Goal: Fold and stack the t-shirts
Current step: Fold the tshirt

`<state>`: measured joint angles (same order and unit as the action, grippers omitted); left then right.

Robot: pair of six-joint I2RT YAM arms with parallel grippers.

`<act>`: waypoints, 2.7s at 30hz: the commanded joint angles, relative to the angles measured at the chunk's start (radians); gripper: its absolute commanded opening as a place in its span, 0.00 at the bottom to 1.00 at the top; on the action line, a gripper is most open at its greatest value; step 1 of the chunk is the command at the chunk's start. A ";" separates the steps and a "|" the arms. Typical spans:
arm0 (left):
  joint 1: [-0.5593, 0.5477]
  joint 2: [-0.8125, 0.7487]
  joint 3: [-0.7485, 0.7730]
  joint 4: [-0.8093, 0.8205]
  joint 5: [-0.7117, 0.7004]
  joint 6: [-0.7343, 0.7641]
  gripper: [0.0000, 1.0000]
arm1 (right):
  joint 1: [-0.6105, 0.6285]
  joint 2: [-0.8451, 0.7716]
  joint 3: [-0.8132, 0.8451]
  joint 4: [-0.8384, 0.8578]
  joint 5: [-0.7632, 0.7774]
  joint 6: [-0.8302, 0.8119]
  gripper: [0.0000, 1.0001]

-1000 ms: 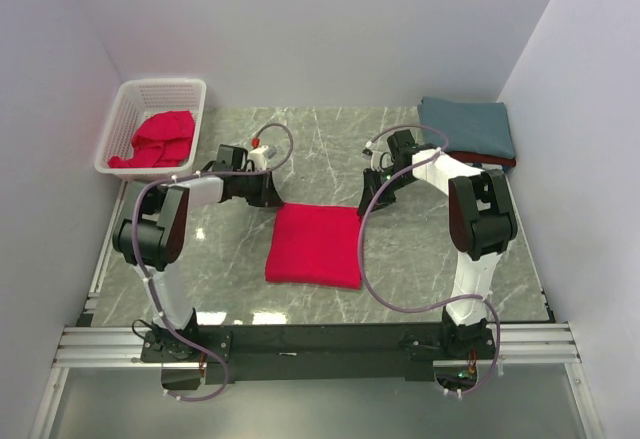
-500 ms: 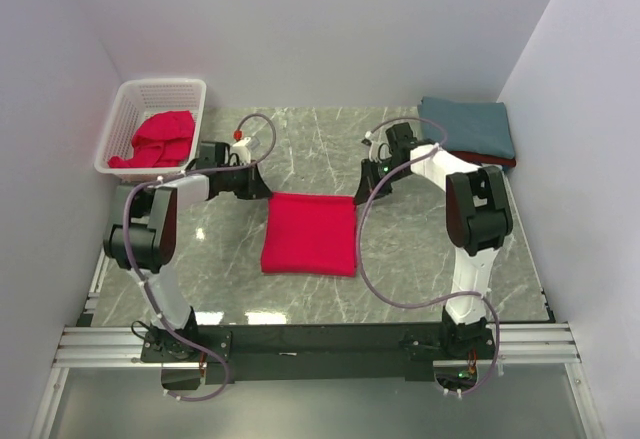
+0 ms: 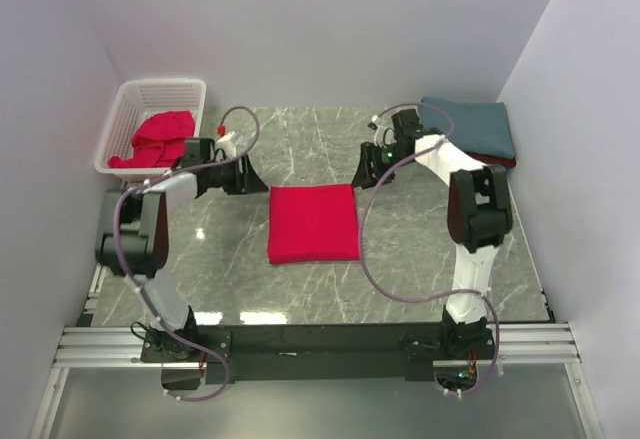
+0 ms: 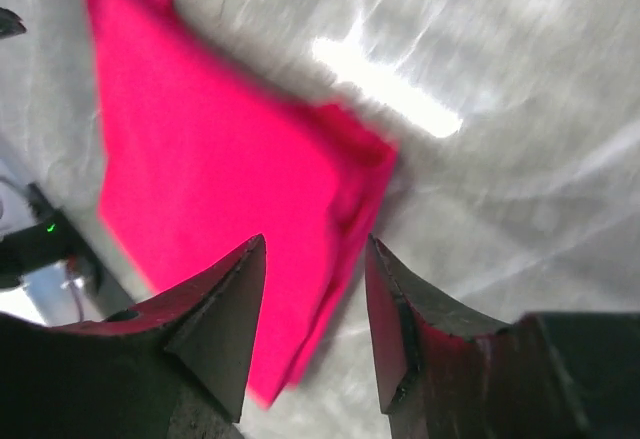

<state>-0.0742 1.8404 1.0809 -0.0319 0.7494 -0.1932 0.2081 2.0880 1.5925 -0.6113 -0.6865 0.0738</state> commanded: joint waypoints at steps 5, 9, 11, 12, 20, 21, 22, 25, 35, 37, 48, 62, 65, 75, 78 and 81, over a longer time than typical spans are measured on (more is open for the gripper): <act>-0.032 -0.247 -0.234 -0.089 0.130 -0.020 0.52 | 0.005 -0.223 -0.276 -0.018 -0.130 0.014 0.49; -0.068 -0.202 -0.260 -0.106 0.136 -0.008 0.48 | 0.013 -0.177 -0.336 -0.077 -0.157 -0.042 0.45; -0.070 -0.152 -0.262 -0.111 0.146 -0.014 0.48 | 0.013 -0.146 -0.354 -0.088 -0.174 -0.060 0.45; -0.073 -0.135 -0.260 -0.123 0.148 -0.014 0.48 | 0.014 -0.138 -0.368 -0.088 -0.182 -0.065 0.45; -0.062 0.000 -0.217 -0.111 0.154 -0.023 0.18 | 0.014 0.000 -0.329 -0.081 -0.202 -0.065 0.10; -0.058 0.009 -0.204 -0.109 0.151 -0.023 0.14 | 0.011 0.006 -0.307 -0.068 -0.199 -0.066 0.00; -0.053 0.022 -0.191 -0.109 0.145 -0.026 0.12 | 0.008 0.004 -0.298 -0.059 -0.190 -0.052 0.00; -0.016 0.023 -0.141 -0.117 0.113 -0.008 0.08 | 0.004 -0.017 -0.260 -0.051 -0.156 -0.040 0.00; 0.021 -0.302 -0.241 -0.255 0.300 0.111 0.50 | -0.001 -0.386 -0.351 -0.076 -0.177 -0.115 0.45; -0.013 -0.357 -0.282 -0.150 0.324 -0.018 0.47 | 0.022 -0.448 -0.405 0.034 -0.250 0.007 0.43; -0.279 -0.175 -0.340 0.299 0.275 -0.446 0.17 | 0.274 -0.183 -0.445 0.404 -0.398 0.370 0.09; -0.167 0.148 -0.236 -0.019 0.217 -0.167 0.22 | 0.183 0.004 -0.523 0.259 -0.242 0.140 0.06; -0.165 0.097 -0.214 -0.144 0.196 -0.048 0.25 | 0.168 -0.035 -0.546 0.210 -0.239 0.068 0.06; -0.220 -0.213 -0.272 -0.284 0.277 0.166 0.33 | 0.169 -0.270 -0.526 0.062 -0.298 -0.023 0.10; -0.263 -0.186 -0.277 -0.244 0.284 0.103 0.32 | 0.185 -0.232 -0.505 0.087 -0.324 0.010 0.10; -0.256 -0.109 -0.260 -0.226 0.272 0.068 0.30 | 0.186 -0.155 -0.488 0.100 -0.331 0.020 0.10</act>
<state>-0.3405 1.6642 0.8143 -0.2749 1.0290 -0.0994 0.3859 1.8736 1.0790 -0.5167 -0.9916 0.0845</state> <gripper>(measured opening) 0.302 0.103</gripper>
